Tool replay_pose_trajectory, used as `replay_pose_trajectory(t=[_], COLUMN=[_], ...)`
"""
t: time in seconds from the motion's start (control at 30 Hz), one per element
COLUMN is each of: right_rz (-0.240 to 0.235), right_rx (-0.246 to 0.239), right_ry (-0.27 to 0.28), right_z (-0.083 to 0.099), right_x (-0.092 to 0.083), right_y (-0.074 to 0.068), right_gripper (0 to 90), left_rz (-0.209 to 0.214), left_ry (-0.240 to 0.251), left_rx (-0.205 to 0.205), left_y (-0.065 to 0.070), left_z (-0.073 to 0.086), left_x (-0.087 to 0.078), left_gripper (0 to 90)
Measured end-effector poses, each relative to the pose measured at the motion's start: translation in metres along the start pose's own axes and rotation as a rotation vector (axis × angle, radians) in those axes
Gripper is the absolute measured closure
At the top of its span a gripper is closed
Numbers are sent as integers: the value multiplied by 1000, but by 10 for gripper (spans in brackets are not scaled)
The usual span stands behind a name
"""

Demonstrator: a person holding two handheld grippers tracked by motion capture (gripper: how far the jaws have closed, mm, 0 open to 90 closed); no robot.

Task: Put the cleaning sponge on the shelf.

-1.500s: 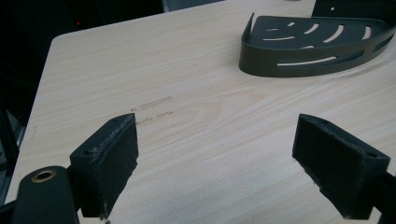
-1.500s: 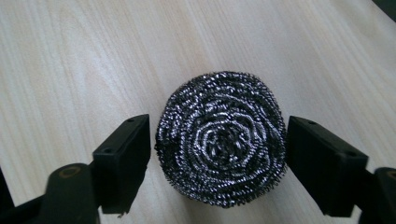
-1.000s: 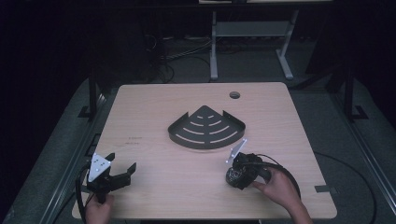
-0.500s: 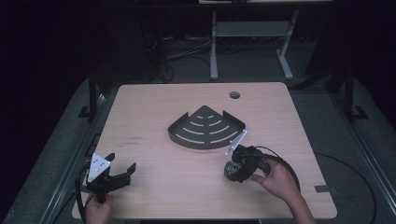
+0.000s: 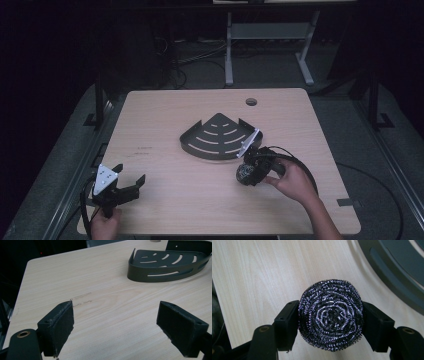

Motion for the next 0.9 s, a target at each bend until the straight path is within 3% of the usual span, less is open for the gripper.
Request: replay_pose_trajectory(t=[0.5,0.9], right_rz=[3,-4], right_rx=[-30,-26], right_ry=[-4,9], right_z=[-22,-34], right_x=[-9,-18], right_y=[7,16], right_gripper=[347,347], left_rz=[-7,-13], left_ry=[10,10], left_rx=[-5,-8], left_y=[-1,-3], left_z=[-1,0], left_x=[-1,-1], left_gripper=[137,137])
Point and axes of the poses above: each handheld gripper's, and its own axes: x roughly forward along the jaws, z roughly out of its underside, y roughly to its right, the point moved 4 cm from there along x, roughly forward along the jaws, and after that the axes turned 9 degrees about x, right-handed, at the moved point
